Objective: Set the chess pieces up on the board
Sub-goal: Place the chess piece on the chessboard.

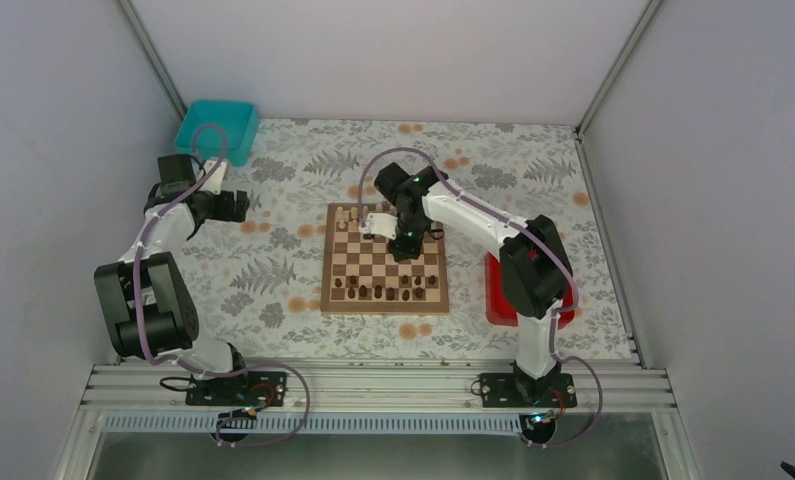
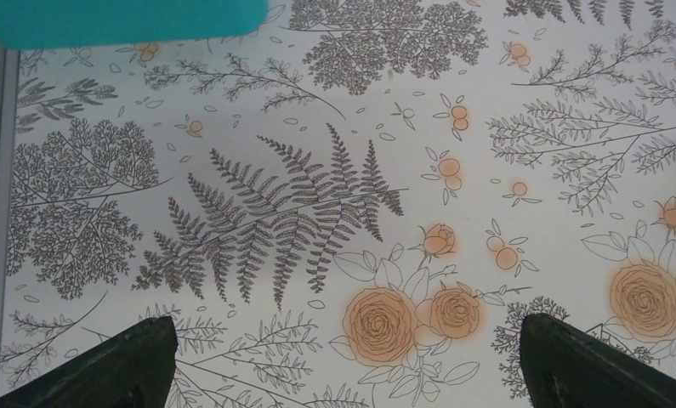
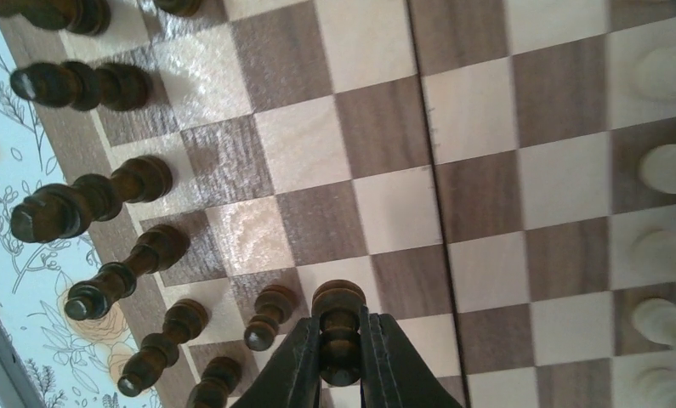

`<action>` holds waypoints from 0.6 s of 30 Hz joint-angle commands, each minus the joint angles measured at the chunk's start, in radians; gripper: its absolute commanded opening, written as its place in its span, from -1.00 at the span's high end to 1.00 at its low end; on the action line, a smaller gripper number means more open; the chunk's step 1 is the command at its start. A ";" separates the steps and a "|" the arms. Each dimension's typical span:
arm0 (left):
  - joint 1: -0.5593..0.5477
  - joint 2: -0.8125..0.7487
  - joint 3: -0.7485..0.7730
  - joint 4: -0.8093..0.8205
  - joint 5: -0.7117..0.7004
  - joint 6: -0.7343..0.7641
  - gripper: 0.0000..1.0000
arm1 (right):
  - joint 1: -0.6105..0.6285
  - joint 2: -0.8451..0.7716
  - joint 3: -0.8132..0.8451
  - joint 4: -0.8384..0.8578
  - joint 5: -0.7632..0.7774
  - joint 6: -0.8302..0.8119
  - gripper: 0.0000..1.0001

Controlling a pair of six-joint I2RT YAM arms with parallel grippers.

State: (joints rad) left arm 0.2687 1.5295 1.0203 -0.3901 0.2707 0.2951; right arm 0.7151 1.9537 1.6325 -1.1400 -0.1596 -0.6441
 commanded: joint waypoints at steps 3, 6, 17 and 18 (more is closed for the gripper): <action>0.007 -0.010 -0.010 0.017 -0.020 -0.011 -1.00 | 0.050 0.016 -0.067 0.054 0.020 -0.002 0.77; 0.007 -0.010 -0.012 0.019 -0.021 -0.010 -1.00 | 0.072 0.031 -0.072 0.057 0.011 0.001 0.77; 0.007 -0.015 -0.020 0.020 -0.021 -0.008 -1.00 | 0.113 0.068 -0.070 0.047 0.053 0.010 0.74; 0.007 -0.015 -0.020 0.019 -0.019 -0.008 -1.00 | 0.115 0.068 -0.071 0.041 0.054 0.012 0.73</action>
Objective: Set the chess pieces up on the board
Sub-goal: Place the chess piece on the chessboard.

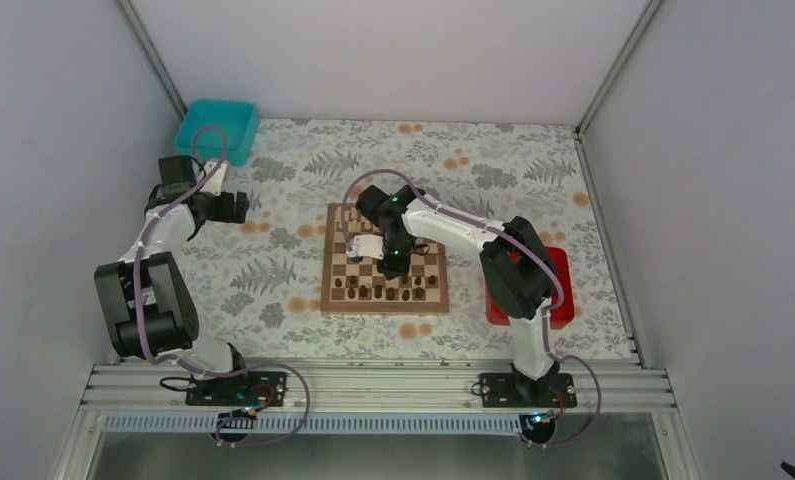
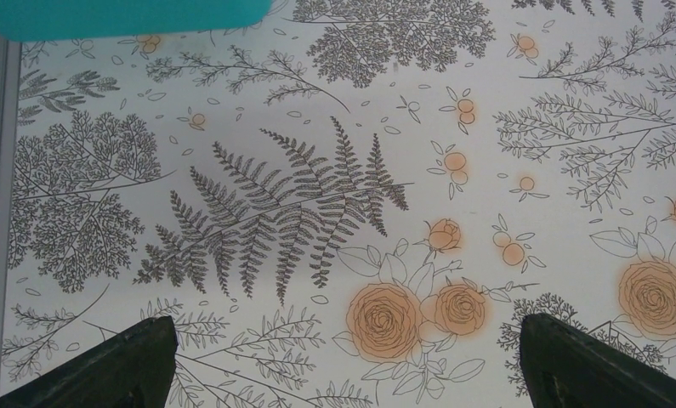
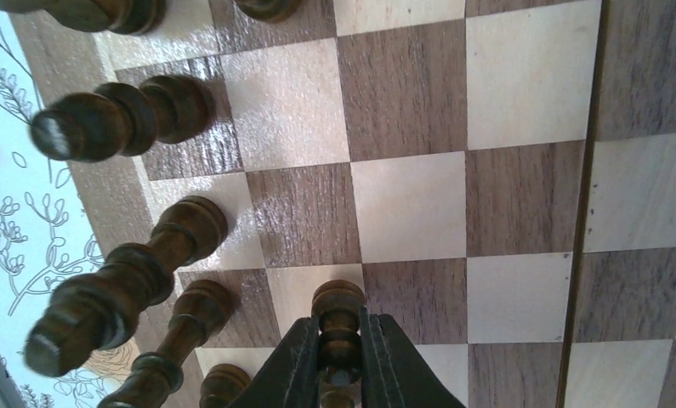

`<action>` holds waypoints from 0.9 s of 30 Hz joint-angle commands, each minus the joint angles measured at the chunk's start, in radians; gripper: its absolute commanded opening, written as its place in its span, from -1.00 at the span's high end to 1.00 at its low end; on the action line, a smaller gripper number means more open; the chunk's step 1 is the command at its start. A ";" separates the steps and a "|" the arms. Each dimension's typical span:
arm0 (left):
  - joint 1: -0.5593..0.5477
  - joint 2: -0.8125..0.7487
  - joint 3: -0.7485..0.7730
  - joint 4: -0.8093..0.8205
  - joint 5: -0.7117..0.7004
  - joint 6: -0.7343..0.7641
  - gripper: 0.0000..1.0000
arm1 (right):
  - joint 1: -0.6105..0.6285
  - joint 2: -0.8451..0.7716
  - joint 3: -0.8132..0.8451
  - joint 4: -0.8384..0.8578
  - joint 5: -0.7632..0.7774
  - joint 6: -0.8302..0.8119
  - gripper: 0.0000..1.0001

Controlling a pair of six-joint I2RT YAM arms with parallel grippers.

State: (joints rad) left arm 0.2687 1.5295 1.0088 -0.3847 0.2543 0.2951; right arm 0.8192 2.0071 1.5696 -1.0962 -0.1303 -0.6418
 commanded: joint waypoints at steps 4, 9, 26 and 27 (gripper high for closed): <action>0.007 -0.011 -0.009 0.014 0.000 -0.008 -1.00 | 0.014 0.005 -0.020 -0.007 0.021 0.011 0.73; 0.007 -0.013 -0.009 0.014 -0.004 -0.008 -1.00 | 0.017 0.005 -0.039 -0.003 0.027 0.012 0.73; 0.007 -0.011 -0.010 0.017 -0.008 -0.008 -1.00 | 0.030 0.007 -0.054 -0.012 0.030 0.019 0.73; 0.008 -0.011 -0.011 0.018 -0.009 -0.008 -1.00 | 0.030 0.006 -0.052 -0.014 0.031 0.018 0.73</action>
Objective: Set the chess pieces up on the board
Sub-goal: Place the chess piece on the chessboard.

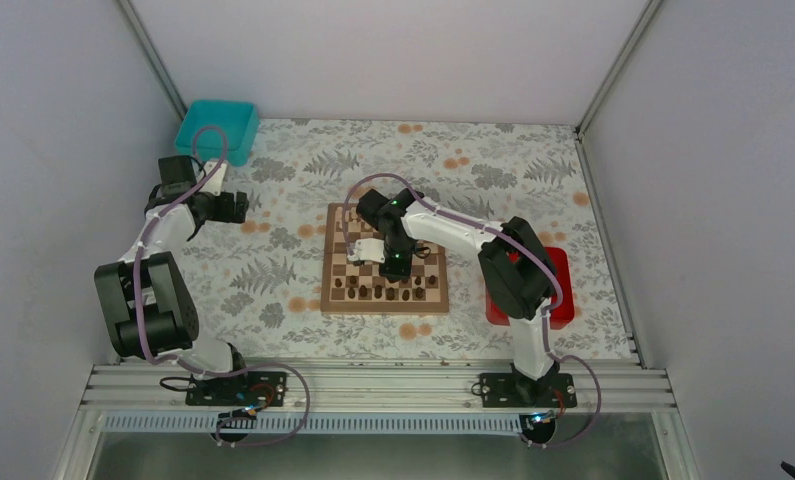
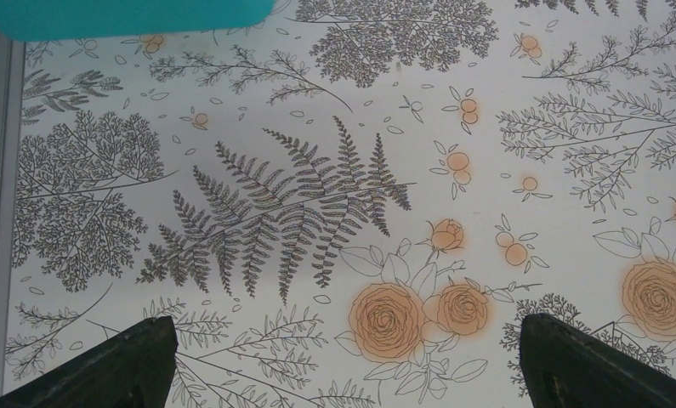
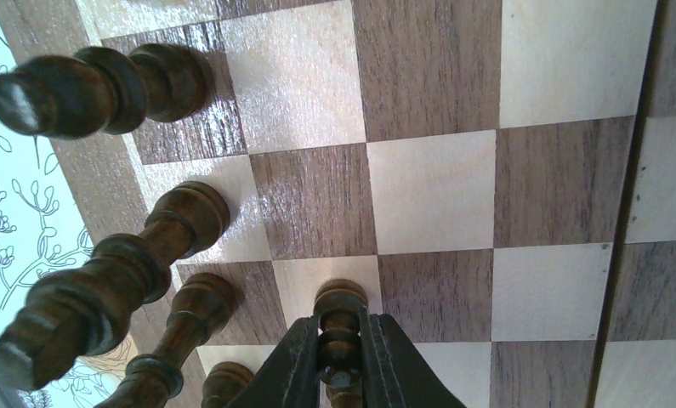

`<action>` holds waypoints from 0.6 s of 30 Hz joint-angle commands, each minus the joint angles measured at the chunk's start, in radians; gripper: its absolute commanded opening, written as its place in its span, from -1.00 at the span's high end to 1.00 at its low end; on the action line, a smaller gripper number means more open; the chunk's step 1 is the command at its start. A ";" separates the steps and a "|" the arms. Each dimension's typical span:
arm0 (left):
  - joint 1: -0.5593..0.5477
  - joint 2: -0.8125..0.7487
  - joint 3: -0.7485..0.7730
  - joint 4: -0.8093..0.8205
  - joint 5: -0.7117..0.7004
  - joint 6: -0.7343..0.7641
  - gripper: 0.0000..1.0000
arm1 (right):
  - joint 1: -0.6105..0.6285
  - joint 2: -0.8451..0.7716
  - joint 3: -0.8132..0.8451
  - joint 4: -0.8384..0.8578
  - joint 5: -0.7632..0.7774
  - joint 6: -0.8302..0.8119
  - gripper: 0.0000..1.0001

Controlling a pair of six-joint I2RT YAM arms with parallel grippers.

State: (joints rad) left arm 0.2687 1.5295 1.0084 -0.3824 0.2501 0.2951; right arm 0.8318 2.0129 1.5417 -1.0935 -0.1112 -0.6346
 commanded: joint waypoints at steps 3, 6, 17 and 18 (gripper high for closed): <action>0.007 -0.014 -0.011 0.017 -0.006 -0.007 -1.00 | 0.018 -0.007 -0.021 -0.019 0.013 0.013 0.73; 0.007 -0.011 -0.013 0.017 -0.007 -0.007 -1.00 | 0.018 -0.018 -0.020 -0.018 0.016 0.014 0.74; 0.007 -0.011 -0.011 0.014 -0.008 -0.008 -1.00 | 0.018 -0.040 -0.008 -0.035 0.011 0.011 0.75; 0.007 -0.011 -0.011 0.016 -0.009 -0.008 -1.00 | 0.018 -0.039 -0.009 -0.037 0.011 0.010 0.75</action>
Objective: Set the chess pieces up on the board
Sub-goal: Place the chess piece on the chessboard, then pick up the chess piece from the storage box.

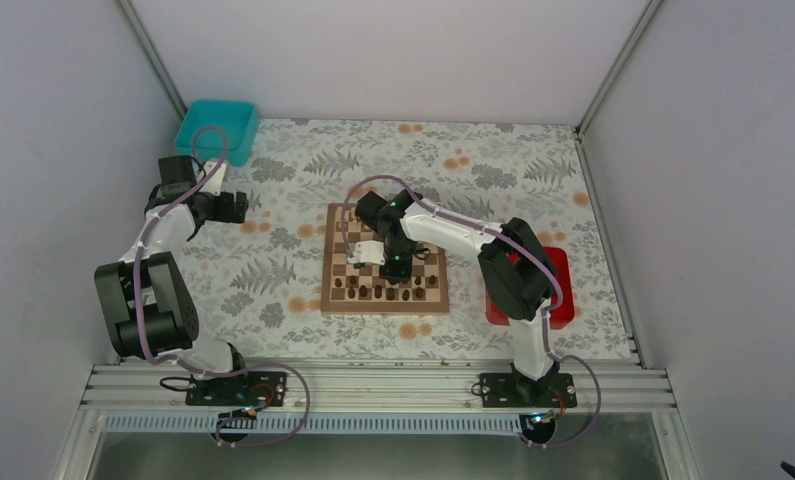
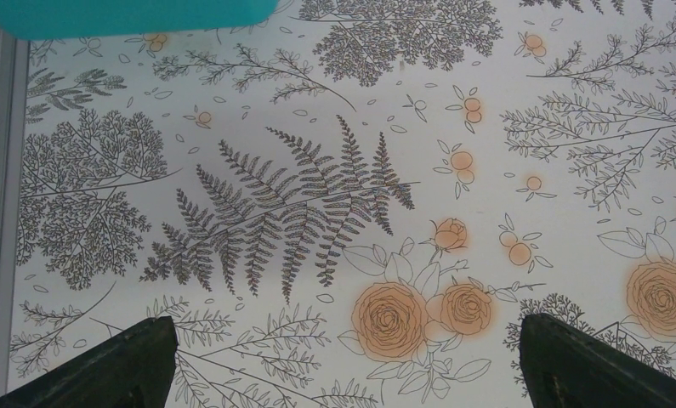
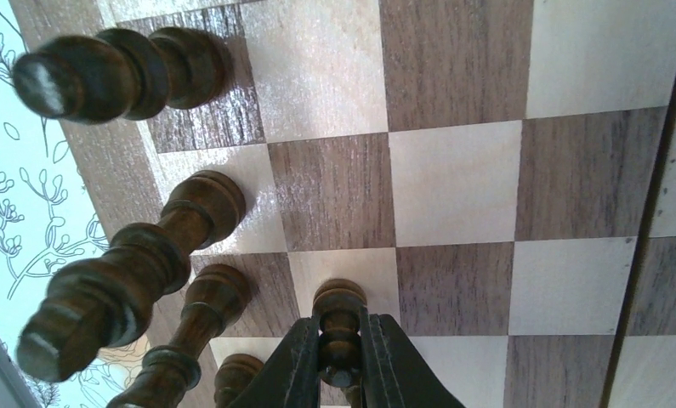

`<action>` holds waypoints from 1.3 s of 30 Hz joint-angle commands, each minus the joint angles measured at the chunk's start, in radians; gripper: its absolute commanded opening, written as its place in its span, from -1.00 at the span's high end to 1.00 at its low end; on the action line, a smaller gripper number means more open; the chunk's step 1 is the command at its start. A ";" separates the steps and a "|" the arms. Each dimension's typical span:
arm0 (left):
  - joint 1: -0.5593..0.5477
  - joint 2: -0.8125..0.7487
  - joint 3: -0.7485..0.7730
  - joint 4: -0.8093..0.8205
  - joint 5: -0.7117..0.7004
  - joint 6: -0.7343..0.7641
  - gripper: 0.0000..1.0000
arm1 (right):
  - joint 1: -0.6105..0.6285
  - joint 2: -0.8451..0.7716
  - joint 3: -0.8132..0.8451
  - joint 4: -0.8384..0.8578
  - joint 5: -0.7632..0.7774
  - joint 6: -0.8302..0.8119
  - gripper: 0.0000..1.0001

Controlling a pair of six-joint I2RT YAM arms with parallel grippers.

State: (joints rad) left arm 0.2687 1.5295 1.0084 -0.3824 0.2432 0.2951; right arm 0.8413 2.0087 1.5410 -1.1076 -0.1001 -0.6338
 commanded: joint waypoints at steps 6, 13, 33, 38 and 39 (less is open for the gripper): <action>0.007 -0.011 -0.013 0.017 -0.004 -0.008 -1.00 | 0.010 -0.021 -0.010 -0.004 0.014 0.011 0.74; 0.007 -0.009 -0.014 0.020 -0.006 -0.008 -1.00 | 0.009 -0.013 -0.007 0.006 0.014 0.011 0.65; 0.007 -0.015 -0.012 0.017 -0.002 -0.008 -1.00 | -0.251 -0.314 -0.041 -0.039 0.067 0.041 0.15; 0.007 -0.012 -0.018 0.021 -0.015 -0.004 -1.00 | -0.594 -0.579 -0.264 -0.028 0.046 -0.014 0.15; 0.007 -0.015 -0.018 0.020 -0.013 -0.005 -1.00 | -0.667 -0.620 -0.308 -0.024 0.027 -0.032 0.15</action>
State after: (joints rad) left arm 0.2687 1.5295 1.0000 -0.3752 0.2348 0.2951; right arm 0.3714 1.5261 1.3773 -1.0874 -0.0559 -0.6209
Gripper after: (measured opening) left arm 0.999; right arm 0.426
